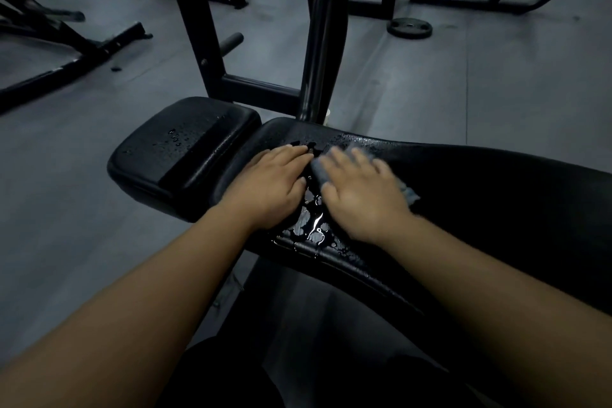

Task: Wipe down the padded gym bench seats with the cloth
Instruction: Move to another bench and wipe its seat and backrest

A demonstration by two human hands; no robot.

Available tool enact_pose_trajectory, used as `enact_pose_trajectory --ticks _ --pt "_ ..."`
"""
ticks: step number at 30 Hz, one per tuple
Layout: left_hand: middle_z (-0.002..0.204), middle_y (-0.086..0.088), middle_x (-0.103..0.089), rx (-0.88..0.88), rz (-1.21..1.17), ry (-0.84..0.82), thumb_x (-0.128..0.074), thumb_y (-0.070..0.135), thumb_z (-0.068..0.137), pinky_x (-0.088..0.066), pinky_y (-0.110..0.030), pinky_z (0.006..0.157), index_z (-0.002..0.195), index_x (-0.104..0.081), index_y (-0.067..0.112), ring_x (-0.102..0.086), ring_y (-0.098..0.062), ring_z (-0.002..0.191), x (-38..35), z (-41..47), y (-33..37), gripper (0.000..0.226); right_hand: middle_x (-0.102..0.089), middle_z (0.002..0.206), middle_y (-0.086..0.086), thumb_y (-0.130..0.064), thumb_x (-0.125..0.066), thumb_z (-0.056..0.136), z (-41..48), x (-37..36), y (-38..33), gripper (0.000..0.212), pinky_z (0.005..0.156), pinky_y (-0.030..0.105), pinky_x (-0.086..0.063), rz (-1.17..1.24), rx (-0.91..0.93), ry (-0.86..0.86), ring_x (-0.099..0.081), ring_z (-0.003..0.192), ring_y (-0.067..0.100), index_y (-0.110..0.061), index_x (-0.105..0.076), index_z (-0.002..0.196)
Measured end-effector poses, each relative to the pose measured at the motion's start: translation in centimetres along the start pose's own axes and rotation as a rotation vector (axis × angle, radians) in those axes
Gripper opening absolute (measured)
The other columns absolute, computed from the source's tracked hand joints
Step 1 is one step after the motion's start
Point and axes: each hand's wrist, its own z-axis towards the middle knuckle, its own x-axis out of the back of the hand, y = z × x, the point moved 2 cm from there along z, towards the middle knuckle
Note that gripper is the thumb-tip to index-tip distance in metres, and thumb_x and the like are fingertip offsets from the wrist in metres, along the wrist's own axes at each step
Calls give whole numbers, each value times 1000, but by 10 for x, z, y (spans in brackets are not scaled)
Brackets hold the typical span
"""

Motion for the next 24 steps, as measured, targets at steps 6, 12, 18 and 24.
enact_pose_trajectory --ticks 6,12,18,24 --pt "163 6 -25 -6 7 24 -27 40 99 -12 -35 123 155 -31 24 -17 -14 150 3 -2 2 59 -14 166 -12 -53 -9 94 -65 7 23 66 120 36 -10 53 131 -57 -9 153 14 -37 -22 157" --pt "163 4 -25 -6 -6 33 -38 30 104 -10 -31 121 155 -33 21 -17 -15 150 4 -4 3 52 -24 164 -4 -48 -14 94 -56 -5 -30 65 119 49 -16 42 94 24 -17 152 24 -31 -30 154" --pt "162 3 -28 -27 -14 3 -34 36 102 -17 -36 122 154 -35 22 -21 -17 150 5 -11 -8 54 -13 167 -11 -47 -17 103 -54 6 19 55 122 39 -9 67 87 -66 -7 153 13 -38 -20 157" --pt "161 7 -29 -11 40 32 -34 38 103 -18 -40 122 153 -35 29 -21 -15 149 5 -17 -15 51 -7 167 -10 -49 -12 94 -69 -1 -34 65 123 44 -6 48 185 -77 -2 154 18 -37 -17 157"
